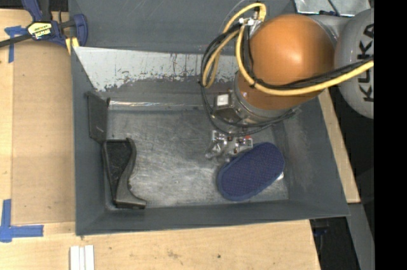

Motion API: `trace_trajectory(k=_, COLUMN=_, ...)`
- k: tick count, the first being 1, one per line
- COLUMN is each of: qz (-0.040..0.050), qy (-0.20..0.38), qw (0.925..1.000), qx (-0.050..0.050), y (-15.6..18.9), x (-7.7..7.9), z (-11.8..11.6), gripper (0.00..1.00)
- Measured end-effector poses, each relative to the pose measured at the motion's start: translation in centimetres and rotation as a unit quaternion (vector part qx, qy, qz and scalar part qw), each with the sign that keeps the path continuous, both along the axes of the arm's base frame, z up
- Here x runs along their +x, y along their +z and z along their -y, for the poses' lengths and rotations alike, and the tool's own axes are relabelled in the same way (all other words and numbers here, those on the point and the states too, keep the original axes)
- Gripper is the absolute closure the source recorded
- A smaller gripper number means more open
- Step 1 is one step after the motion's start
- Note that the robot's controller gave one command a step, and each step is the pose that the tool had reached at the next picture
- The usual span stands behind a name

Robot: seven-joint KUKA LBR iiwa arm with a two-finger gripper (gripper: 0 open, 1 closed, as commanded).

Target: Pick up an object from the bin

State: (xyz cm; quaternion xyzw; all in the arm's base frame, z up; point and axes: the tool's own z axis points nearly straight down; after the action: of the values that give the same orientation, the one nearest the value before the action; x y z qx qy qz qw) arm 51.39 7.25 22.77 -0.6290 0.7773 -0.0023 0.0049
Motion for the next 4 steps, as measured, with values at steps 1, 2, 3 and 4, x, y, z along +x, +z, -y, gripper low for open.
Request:
trace_trajectory(k=1, qz=-0.0089, qy=0.028, qw=0.9996, qx=-0.001, y=-8.9, x=-2.1, z=0.6, gripper=1.0)
trace_trajectory(k=2, qz=-0.0031, qy=0.107, qw=0.9942, qx=-0.002, y=-4.9, x=-1.8, z=7.3, gripper=1.0)
trace_trajectory(k=3, qz=-0.0067, qy=0.046, qw=0.9989, qx=-0.001, y=-9.5, x=-2.7, z=9.9, gripper=1.0)
trace_trajectory(k=4, qz=-0.004, qy=0.047, qw=0.9989, qx=-0.002, y=-9.2, x=-2.8, z=14.6, gripper=1.0)
